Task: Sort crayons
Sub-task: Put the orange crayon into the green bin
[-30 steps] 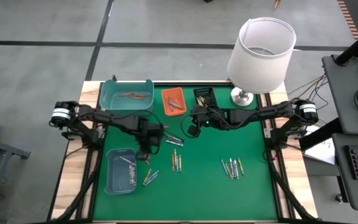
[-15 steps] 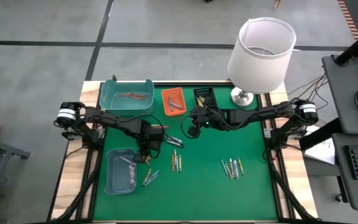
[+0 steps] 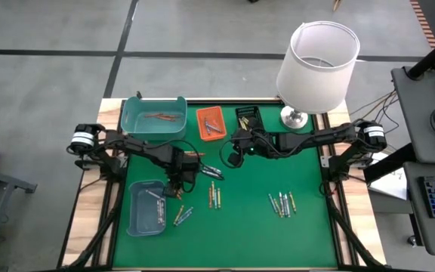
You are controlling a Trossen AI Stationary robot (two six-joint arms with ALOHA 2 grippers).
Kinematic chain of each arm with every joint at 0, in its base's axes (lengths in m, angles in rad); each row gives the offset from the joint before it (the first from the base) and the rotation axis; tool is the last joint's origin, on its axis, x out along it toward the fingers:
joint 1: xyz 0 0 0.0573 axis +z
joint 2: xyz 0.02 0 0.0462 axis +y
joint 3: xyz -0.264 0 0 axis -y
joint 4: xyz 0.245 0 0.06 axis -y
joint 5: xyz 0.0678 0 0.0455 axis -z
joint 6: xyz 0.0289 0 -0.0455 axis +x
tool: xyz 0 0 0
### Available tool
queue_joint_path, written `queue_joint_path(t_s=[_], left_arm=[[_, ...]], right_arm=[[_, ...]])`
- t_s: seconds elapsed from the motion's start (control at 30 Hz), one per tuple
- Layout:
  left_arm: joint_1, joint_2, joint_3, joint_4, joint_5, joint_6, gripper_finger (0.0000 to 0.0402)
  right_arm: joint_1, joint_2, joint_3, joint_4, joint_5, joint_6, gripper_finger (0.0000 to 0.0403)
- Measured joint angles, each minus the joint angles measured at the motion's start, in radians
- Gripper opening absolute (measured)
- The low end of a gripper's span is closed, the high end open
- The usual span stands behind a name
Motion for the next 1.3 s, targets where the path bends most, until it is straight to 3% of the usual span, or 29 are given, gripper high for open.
queue_joint_path(t_s=[0.2, 0.43, 0.67, 1.3], left_arm=[[0.001, -0.004, -0.001, 0.001, -0.089, 0.0, 0.0157], [0.0, -0.006, 0.021, -0.009, -0.087, 0.001, 0.0157], [0.0, -0.01, 0.062, -0.137, -0.087, 0.045, 0.0157], [0.0, 0.013, 0.031, -0.107, -0.049, 0.093, 0.0157]], right_arm=[[0.0, 0.0, 0.0, 0.0, 0.0, 0.007, 0.007], [0.0, 0.0, 0.0, 0.003, 0.0, 0.007, 0.0072], [0.0, 0.0, 0.0, 0.004, 0.0, 0.008, 0.0074], [0.0, 0.0, 0.0, 0.007, 0.0, 0.008, 0.0069]])
